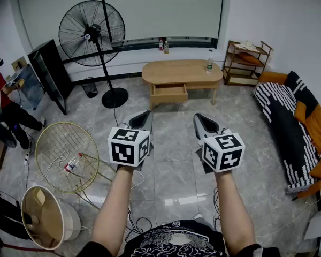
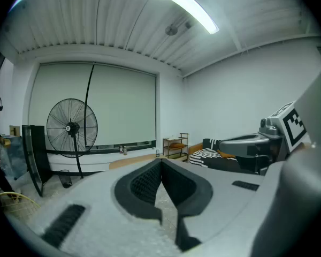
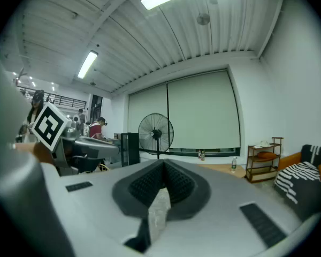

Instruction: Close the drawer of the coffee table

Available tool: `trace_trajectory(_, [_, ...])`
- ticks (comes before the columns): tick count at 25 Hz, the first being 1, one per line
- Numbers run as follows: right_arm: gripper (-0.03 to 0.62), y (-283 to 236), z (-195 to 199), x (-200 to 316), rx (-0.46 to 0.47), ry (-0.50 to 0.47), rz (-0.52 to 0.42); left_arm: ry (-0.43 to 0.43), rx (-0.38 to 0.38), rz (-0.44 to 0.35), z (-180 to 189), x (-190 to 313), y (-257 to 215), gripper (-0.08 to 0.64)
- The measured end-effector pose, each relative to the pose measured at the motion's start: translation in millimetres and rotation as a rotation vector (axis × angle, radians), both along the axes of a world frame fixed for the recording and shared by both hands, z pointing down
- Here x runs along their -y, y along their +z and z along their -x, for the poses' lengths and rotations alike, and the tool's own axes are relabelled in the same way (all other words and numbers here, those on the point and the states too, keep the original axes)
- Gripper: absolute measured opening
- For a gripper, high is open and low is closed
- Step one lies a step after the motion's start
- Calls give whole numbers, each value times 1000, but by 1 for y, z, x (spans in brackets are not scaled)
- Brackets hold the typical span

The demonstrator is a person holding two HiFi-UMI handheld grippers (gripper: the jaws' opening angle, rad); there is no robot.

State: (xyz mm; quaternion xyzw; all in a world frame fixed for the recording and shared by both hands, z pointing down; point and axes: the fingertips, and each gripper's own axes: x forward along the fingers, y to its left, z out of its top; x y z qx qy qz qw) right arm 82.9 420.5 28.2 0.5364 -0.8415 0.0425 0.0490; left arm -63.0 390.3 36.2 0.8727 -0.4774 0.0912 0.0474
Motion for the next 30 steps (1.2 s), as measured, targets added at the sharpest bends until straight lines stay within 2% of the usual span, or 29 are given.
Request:
trace_trajectory(9, [5, 9, 12, 2, 2, 27, 1, 16, 12, 3, 11, 4, 9, 2])
trace_trajectory(21, [125, 21, 20, 39, 20, 6, 20, 3, 22, 18, 18, 35, 24, 3])
trace_trajectory(24, [188, 26, 22, 60, 28, 1, 27, -3, 32, 19, 20, 54, 27, 3])
trace_trajectory(30, [229, 33, 9, 123, 39, -21, 22, -24, 47, 31, 10, 115, 37, 3])
